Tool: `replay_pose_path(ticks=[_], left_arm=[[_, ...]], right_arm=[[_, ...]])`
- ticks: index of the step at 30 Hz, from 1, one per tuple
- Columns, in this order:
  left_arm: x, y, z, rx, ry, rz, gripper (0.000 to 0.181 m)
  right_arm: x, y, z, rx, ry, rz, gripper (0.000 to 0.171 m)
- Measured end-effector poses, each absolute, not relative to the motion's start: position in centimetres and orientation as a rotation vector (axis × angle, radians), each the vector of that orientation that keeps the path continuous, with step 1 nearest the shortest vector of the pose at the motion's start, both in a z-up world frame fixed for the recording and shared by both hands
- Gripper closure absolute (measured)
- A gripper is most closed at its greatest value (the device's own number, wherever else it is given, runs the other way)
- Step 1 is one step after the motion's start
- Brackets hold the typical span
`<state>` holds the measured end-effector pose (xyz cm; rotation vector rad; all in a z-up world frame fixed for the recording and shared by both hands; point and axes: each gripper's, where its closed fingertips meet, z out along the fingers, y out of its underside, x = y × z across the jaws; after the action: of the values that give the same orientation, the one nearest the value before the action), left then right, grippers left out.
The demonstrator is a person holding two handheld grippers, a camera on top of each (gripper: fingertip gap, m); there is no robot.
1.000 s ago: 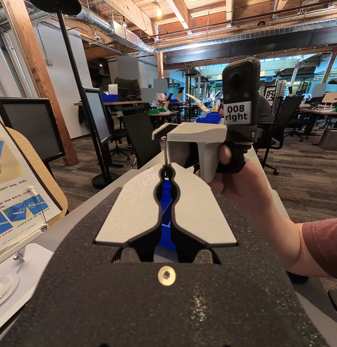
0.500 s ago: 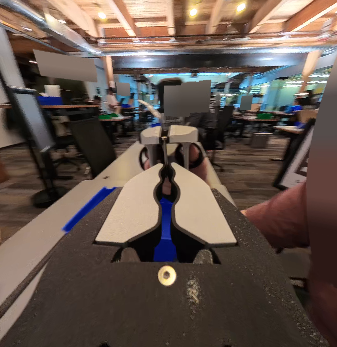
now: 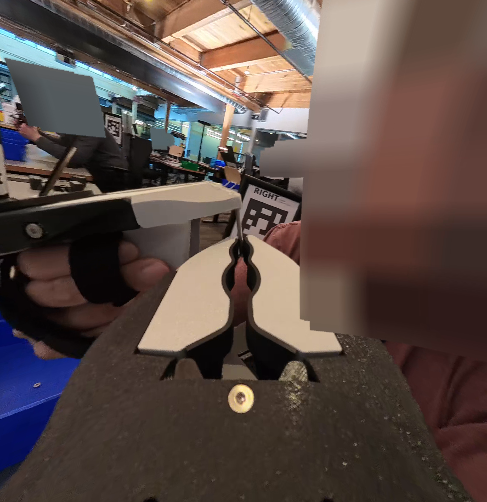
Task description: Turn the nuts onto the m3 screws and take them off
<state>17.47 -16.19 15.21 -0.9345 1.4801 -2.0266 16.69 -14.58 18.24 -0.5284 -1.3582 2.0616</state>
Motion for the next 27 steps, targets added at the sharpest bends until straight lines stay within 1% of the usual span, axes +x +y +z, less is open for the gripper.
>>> replay_pose_path(ticks=[2,5,7,8,13,16,18,21,27], left_arm=[[17.3,-16.4,15.3,-0.918,1.488,-2.075,0.179],[17.5,-15.5,15.4,-0.932,1.448,-1.985,0.179],[17.4,-14.4,15.5,-0.957,1.41,-1.858,0.178],[17.3,-13.7,15.6,-0.975,1.377,-1.784,0.179],[16.8,-8.4,16.2,-1.113,1.111,-1.361,0.179],[16.2,-4.4,15.6,-1.237,0.94,-1.038,0.179],[16.1,-3.7,15.5,-1.244,0.898,-0.936,0.179],[16.6,-3.4,14.9,-1.268,0.9,-0.862,0.179],[17.1,-3.4,14.4,-1.287,0.911,-0.835,0.179]], right_arm=[[16.5,-14.8,18.2,-0.52,-1.361,2.069,0.165],[16.3,-13.9,18.6,-0.567,-1.298,2.01,0.165],[16.5,-12.6,19.3,-0.629,-1.206,1.935,0.147],[16.8,-11.8,19.6,-0.671,-1.161,1.885,0.146],[18.1,-7.4,21.3,-0.901,-0.868,1.461,0.147],[17.5,-4.8,20.1,-1.13,-0.773,1.134,0.146],[16.9,-3.8,19.4,-1.21,-0.723,0.971,0.14],[15.4,-3.8,18.7,-1.25,-0.713,0.911,0.141],[15.2,-2.8,17.7,-1.317,-0.682,0.927,0.149]])
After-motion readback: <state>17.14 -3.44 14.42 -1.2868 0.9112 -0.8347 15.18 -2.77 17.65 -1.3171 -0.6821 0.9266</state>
